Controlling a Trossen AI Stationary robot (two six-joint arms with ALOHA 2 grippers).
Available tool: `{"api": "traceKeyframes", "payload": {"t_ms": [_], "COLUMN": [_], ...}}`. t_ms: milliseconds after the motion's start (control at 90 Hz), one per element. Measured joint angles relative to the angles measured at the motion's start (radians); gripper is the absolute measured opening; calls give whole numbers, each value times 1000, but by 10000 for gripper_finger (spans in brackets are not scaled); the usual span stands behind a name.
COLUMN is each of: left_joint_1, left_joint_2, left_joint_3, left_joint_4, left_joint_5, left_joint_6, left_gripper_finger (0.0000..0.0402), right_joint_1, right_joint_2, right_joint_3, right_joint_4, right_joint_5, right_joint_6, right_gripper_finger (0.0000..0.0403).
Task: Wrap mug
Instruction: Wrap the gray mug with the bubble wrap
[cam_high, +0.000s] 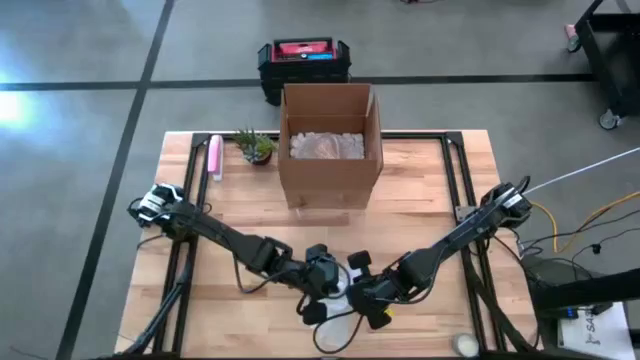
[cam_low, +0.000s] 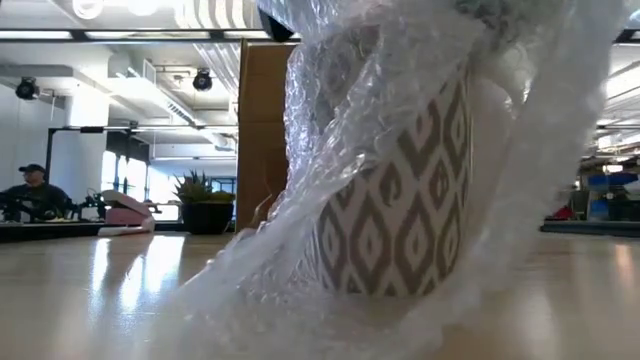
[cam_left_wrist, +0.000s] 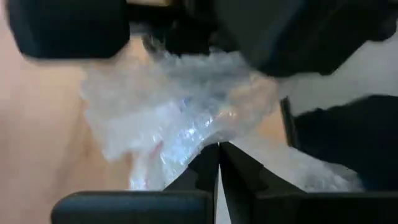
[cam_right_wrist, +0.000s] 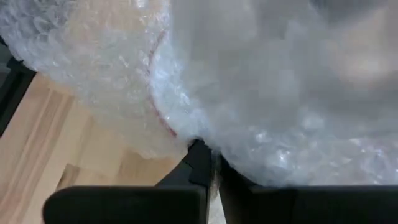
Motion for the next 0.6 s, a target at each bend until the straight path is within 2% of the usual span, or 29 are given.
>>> {"api": "traceKeyframes", "payload": {"t_ms": [111, 289, 600], "left_joint_1": [7, -4, -7], "left_joint_2": [39, 86, 99], "left_joint_3": [-47, -98, -111], "left_joint_4": [13, 48, 118], "left_joint_5": [-7, 47, 50], "left_joint_6": [-32, -116, -100], "left_gripper_finger": [0, 0, 0], "right_joint_1": [0, -1, -3], "right_joint_2": [0, -2, -2], "right_joint_3": [0, 8, 88], "right_joint_4": [1, 1, 2], "right_joint_5": [0, -1, -8], "right_joint_6": [0, 21, 30], "right_gripper_finger": [0, 0, 14]}}
